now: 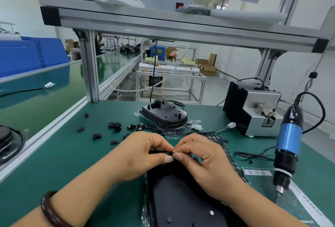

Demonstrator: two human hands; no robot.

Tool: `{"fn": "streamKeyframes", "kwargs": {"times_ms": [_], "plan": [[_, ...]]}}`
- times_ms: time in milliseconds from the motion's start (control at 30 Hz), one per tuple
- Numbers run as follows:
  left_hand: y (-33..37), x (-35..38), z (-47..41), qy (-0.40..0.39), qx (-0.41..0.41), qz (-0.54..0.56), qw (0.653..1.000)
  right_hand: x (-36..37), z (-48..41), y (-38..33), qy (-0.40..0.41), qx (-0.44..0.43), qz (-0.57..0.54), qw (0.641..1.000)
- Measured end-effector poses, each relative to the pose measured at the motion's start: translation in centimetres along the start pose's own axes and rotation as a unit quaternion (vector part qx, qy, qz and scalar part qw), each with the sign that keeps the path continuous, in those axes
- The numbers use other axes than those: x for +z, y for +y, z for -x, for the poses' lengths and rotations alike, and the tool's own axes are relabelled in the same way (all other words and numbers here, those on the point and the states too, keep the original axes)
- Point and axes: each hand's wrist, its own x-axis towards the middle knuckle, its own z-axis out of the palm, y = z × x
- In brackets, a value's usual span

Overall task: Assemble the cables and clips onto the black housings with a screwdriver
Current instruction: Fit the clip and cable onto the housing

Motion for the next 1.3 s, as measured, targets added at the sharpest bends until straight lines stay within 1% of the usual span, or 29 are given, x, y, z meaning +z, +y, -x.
{"fn": "streamKeyframes", "kwargs": {"times_ms": [133, 233, 300, 367, 533, 733, 833, 933, 1067, 1133, 1200, 1300], "plan": [[0.2, 0.2, 0.1, 0.021, 0.002, -0.037, 0.999, -0.1, 0.0, 0.2, -0.006, 0.015, -0.031, 0.999], [0.4, 0.0, 0.2, 0.015, 0.0, -0.086, 0.996, 0.1, -0.2, 0.3, -0.006, 0.035, -0.045, 0.998], [0.5, 0.0, 0.2, 0.013, 0.005, -0.132, 0.991, 0.1, -0.4, 0.3, -0.019, 0.03, -0.025, 0.999], [0.4, 0.2, 0.3, 0.014, 0.0, -0.166, 0.986, 0.0, -0.6, 0.2, -0.039, 0.008, 0.016, 0.999], [0.0, 0.2, 0.5, 0.011, -0.007, -0.164, 0.986, -0.2, -1.1, 0.0, -0.089, -0.05, 0.094, 0.99], [-0.2, 0.1, 0.5, 0.027, -0.012, -0.156, 0.987, -0.3, -1.2, -0.2, -0.111, -0.066, 0.114, 0.985], [-0.1, 0.0, 0.5, 0.03, -0.014, -0.171, 0.985, -0.4, -1.2, -0.3, -0.122, -0.076, 0.118, 0.983], [0.3, -0.2, 0.5, 0.034, -0.014, -0.218, 0.975, -0.3, -1.1, -0.2, -0.115, -0.068, 0.12, 0.984], [1.2, -0.3, 0.5, 0.024, -0.001, -0.324, 0.946, -0.3, -1.0, -0.1, -0.113, -0.071, 0.125, 0.983], [1.6, -0.2, 0.5, 0.015, -0.005, -0.355, 0.935, -0.4, -1.0, -0.1, -0.115, -0.073, 0.124, 0.983], [1.8, -0.1, 0.6, 0.008, -0.008, -0.373, 0.928, -0.5, -1.1, -0.2, -0.118, -0.081, 0.125, 0.982], [1.7, 0.0, 1.3, -0.006, -0.009, -0.355, 0.935, -0.6, -1.2, -0.3, -0.139, -0.105, 0.15, 0.973]]}}
